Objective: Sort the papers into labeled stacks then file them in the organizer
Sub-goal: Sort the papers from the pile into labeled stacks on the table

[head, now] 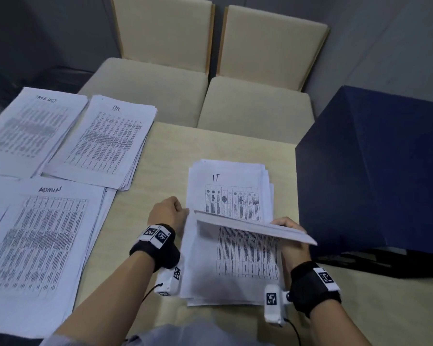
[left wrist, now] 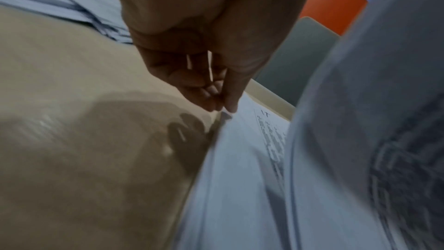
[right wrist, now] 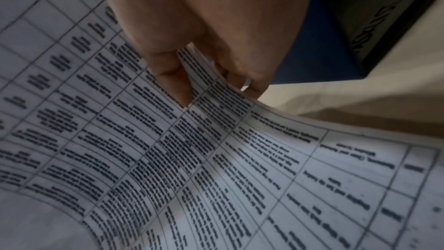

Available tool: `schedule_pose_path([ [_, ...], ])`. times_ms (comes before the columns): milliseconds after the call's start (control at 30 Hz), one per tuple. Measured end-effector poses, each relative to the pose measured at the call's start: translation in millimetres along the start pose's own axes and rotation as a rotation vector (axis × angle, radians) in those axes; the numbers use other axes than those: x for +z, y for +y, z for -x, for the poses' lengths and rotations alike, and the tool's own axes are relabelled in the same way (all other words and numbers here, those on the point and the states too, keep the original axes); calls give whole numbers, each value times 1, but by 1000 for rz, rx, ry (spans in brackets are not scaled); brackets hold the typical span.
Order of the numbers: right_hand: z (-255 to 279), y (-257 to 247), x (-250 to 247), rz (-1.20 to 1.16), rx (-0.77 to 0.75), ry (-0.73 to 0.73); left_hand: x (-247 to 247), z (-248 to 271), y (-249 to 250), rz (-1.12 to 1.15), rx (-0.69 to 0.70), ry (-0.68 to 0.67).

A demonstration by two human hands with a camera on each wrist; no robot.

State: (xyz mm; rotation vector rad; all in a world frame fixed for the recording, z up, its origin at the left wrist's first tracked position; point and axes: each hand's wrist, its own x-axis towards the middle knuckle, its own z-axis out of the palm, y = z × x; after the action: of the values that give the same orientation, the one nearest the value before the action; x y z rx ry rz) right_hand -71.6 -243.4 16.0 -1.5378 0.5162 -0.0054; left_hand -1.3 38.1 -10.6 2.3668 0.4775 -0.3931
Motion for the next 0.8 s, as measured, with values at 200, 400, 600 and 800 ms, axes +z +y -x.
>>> schedule_pose_path([
  [200, -4, 7, 3, -147, 75, 46, 4, -1, 7, -67, 45, -99],
  [400, -8, 16, 3, -163, 90, 56, -27, 4, 15, -494, 191, -41],
  [600, -29, 16, 13, -200, 200, -50, -38, -5, -1, 118, 399, -243],
  [800, -26, 3, 12, -194, 131, 9, -20, 3, 2, 305, 289, -310],
])
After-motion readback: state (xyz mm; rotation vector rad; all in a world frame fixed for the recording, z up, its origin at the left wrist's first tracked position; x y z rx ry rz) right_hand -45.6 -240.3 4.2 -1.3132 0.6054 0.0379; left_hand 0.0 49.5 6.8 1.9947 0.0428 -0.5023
